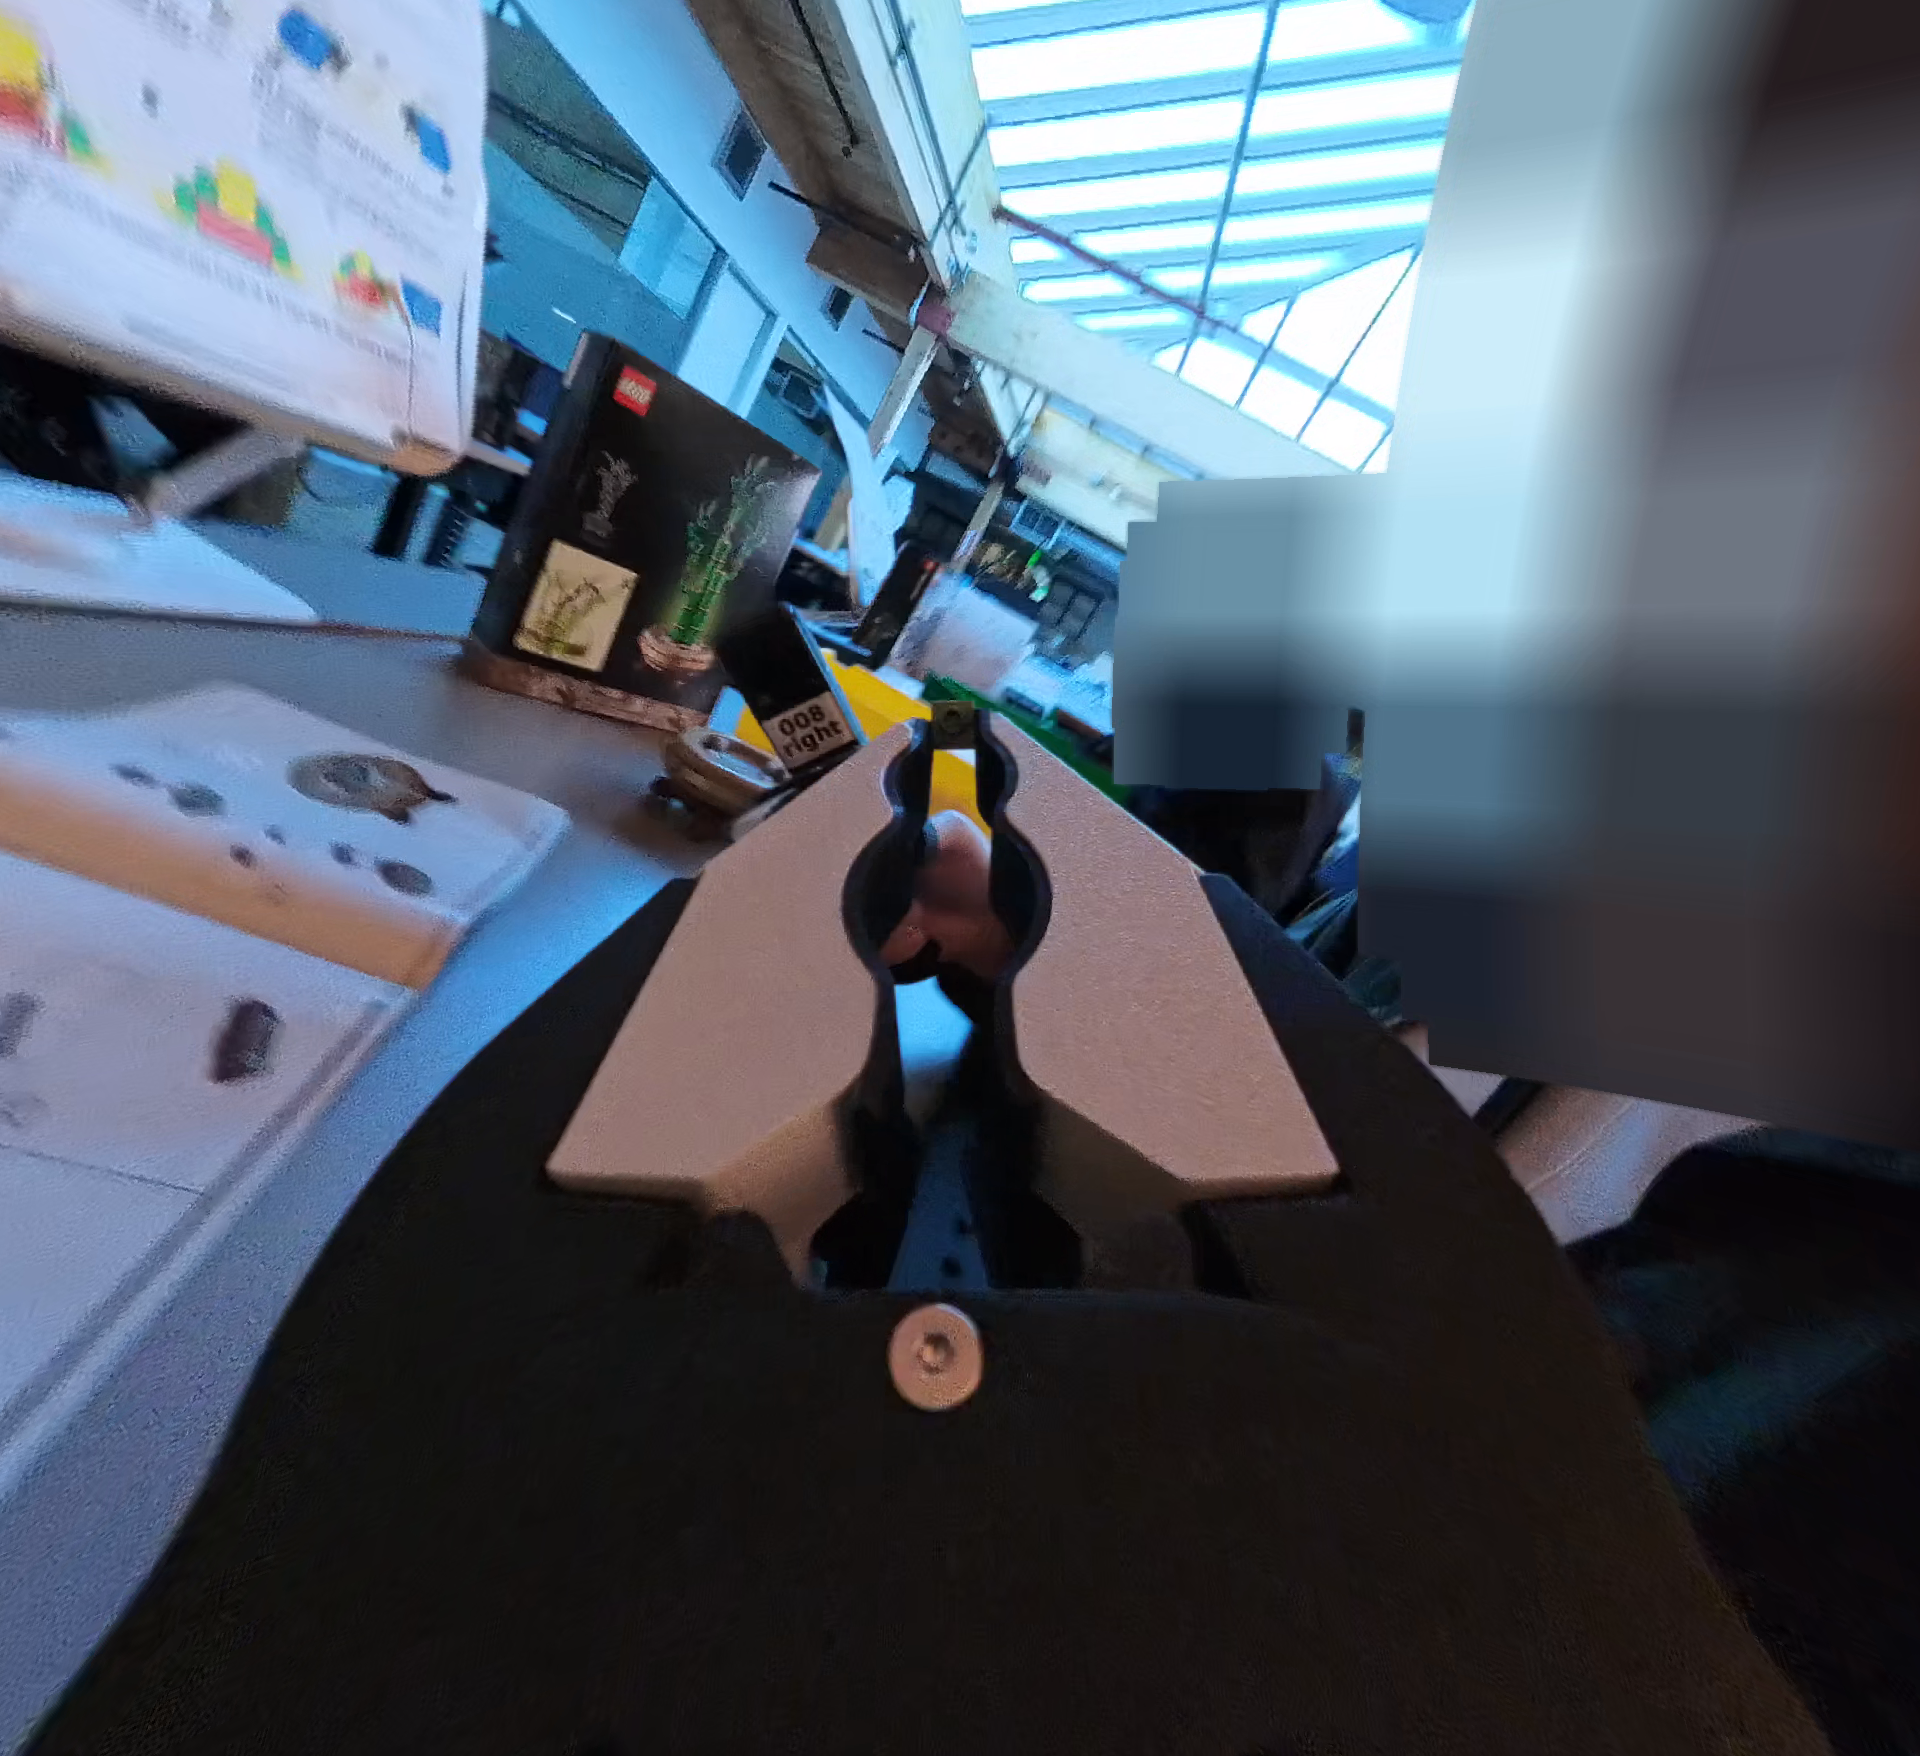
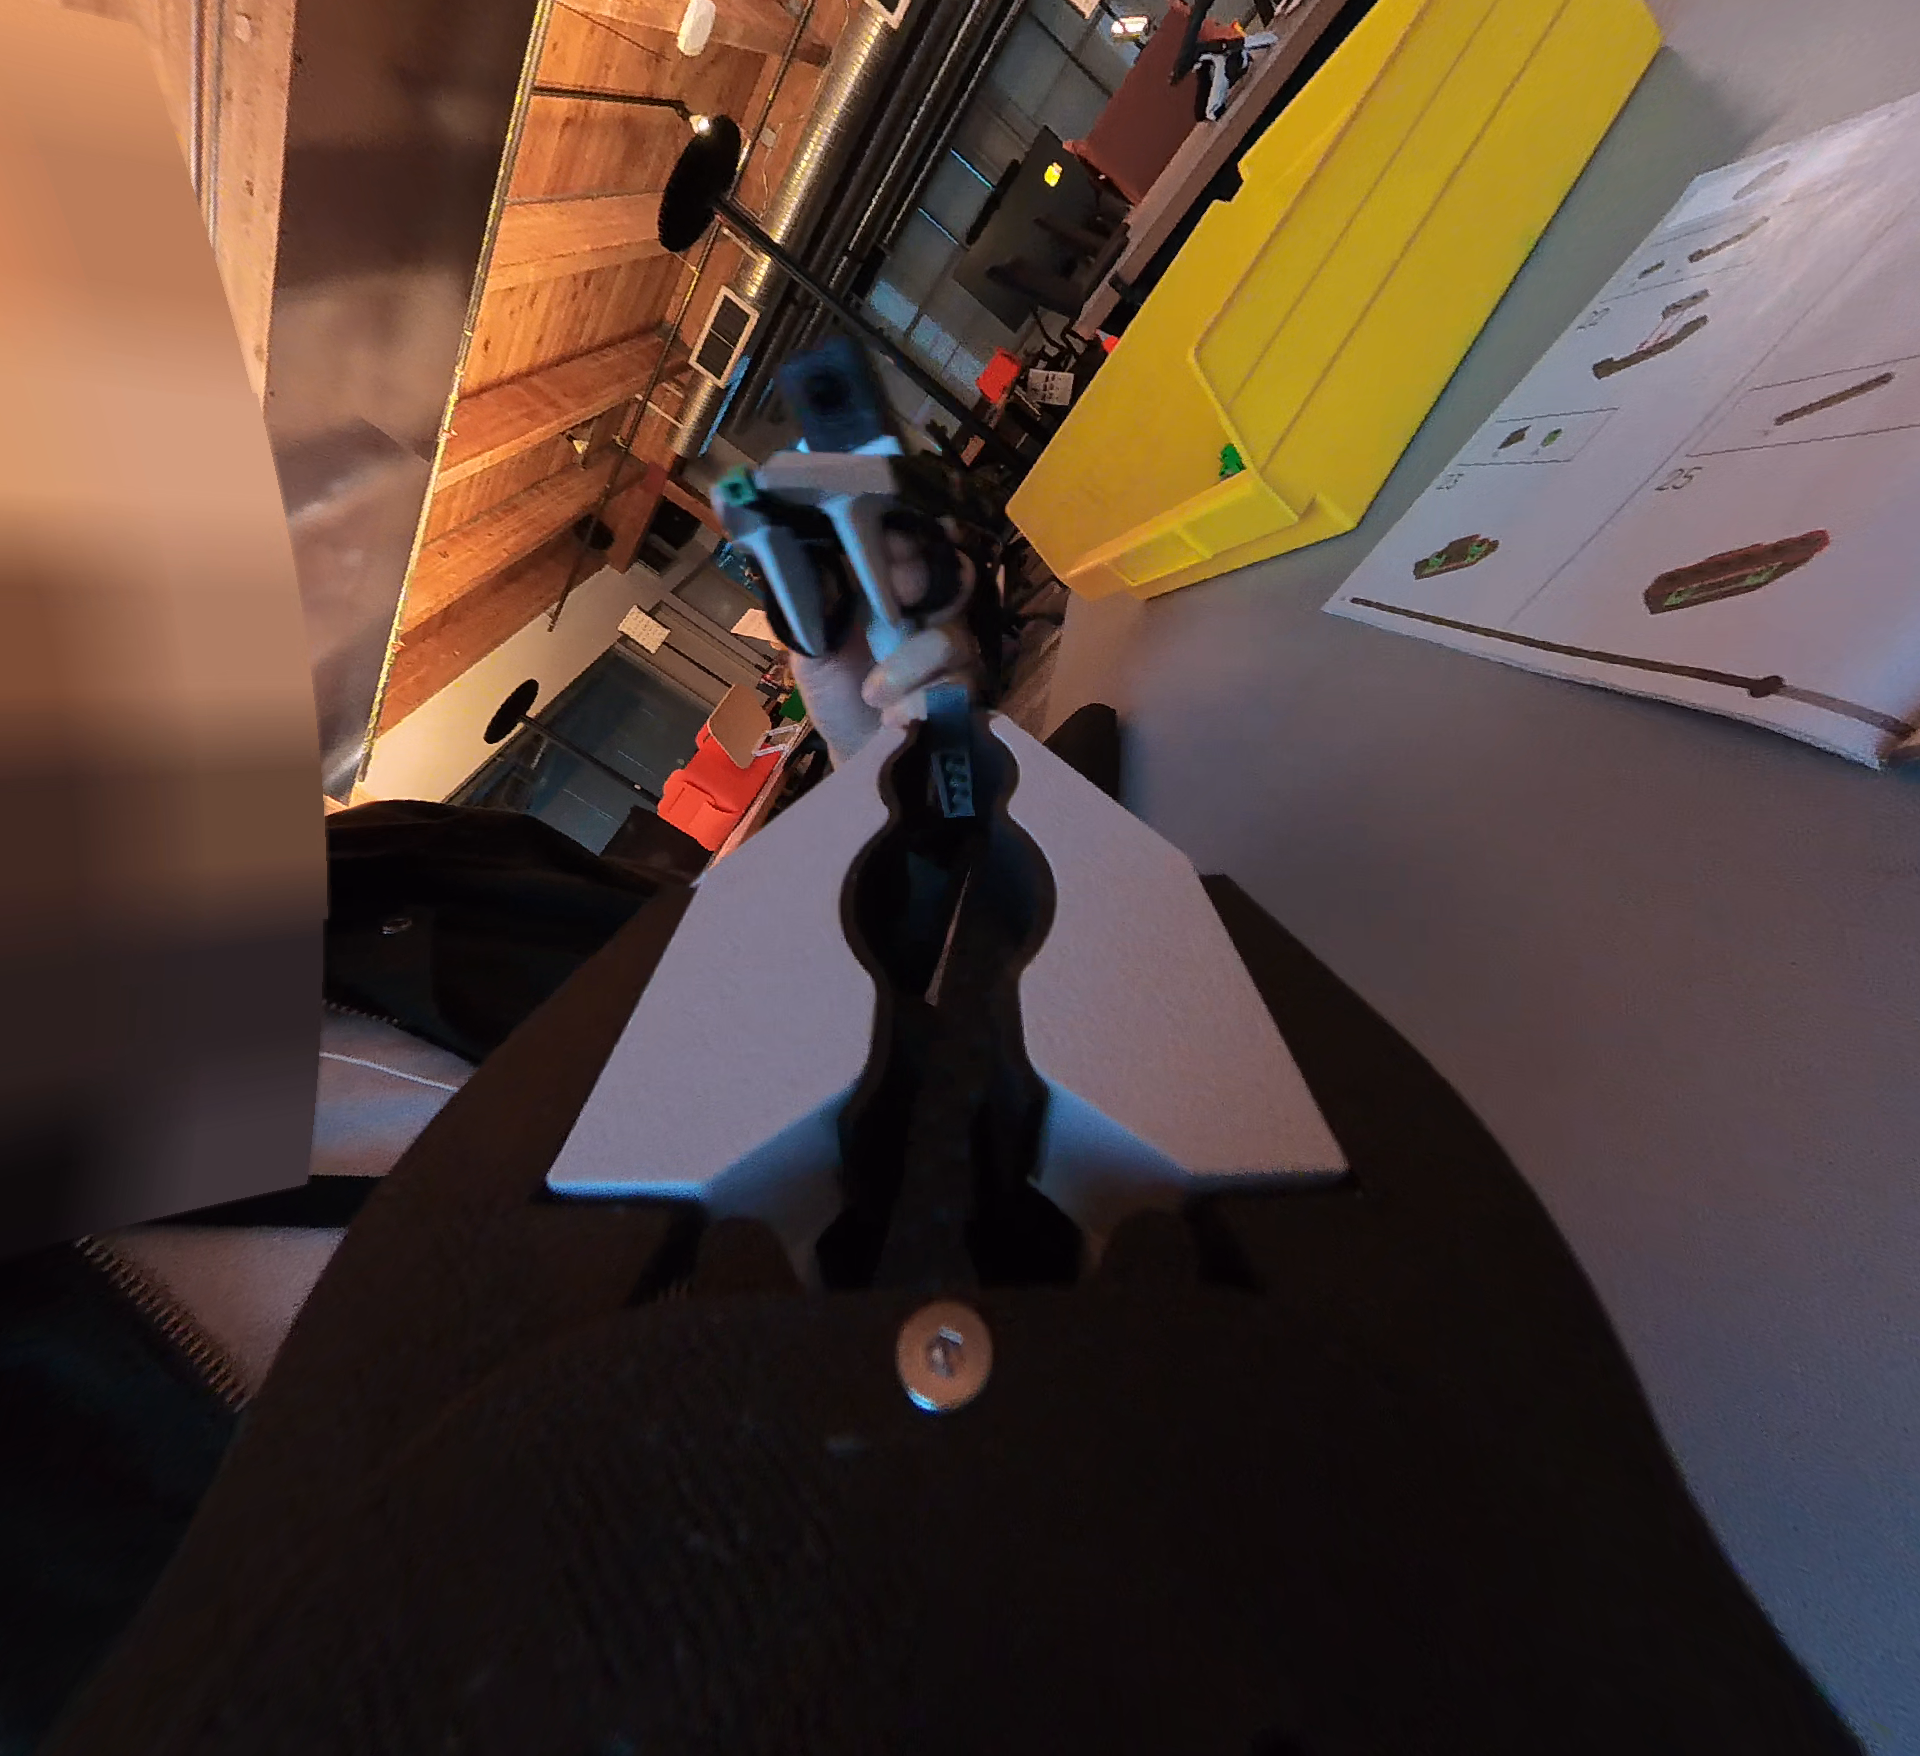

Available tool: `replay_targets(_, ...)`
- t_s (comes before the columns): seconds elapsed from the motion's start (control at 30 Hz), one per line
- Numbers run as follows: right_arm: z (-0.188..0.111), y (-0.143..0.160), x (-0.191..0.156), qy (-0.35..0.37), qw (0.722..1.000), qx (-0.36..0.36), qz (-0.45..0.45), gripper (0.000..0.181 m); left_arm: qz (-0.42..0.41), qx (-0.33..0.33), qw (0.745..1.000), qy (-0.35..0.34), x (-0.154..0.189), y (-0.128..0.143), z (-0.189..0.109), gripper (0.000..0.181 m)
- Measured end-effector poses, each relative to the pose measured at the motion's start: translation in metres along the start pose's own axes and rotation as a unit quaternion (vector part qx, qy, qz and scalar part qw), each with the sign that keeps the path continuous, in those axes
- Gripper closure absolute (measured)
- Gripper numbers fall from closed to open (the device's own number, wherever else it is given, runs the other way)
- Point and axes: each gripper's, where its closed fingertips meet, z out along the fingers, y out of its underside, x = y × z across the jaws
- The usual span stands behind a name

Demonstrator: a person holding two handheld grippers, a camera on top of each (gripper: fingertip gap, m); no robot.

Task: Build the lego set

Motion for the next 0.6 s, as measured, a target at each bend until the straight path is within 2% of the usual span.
replay_targets(0.03, 0.001, 0.001, 0.001, -0.001, 1.0, -0.002, 0.002, 0.175, 0.047, -0.014, 0.999, -0.007, 0.006, -0.001, 0.0, 0.175)
replay_targets(0.17, 0.004, 0.005, 0.003, -0.002, 1.0, -0.008, 0.009, 0.175, 0.207, -0.077, 0.974, -0.04, 0.024, 0.0, 0.0, 0.176)
replay_targets(0.23, 0.004, 0.006, 0.004, -0.001, 1.0, -0.01, 0.009, 0.175, 0.271, -0.115, 0.951, -0.098, 0.015, -0.001, -0.003, 0.175)
replay_targets(0.3, 0.004, 0.006, 0.004, -0.002, 1.0, -0.008, 0.01, 0.176, 0.33, -0.177, 0.908, -0.189, -0.007, 0.0, -0.013, 0.175)
replay_targets(0.43, 0.004, 0.006, 0.006, 0.0, 1.0, -0.009, 0.014, 0.176, 0.419, -0.302, 0.788, -0.334, -0.044, 0.0, -0.039, 0.175)
replay_targets(0.5, 0.005, 0.008, 0.006, -0.001, 1.0, -0.013, 0.017, 0.176, 0.426, -0.311, 0.751, -0.397, -0.059, -0.012, -0.052, 0.175)
replay_targets(0.53, 0.006, 0.01, 0.007, 0.0, 1.0, -0.016, 0.018, 0.176, 0.405, -0.305, 0.743, -0.436, -0.07, -0.022, -0.063, 0.175)
replay_targets(0.6, 0.007, 0.012, 0.008, 0.006, 1.0, -0.024, 0.016, 0.176, 0.281, -0.298, 0.753, -0.516, -0.1, -0.034, -0.099, 0.175)
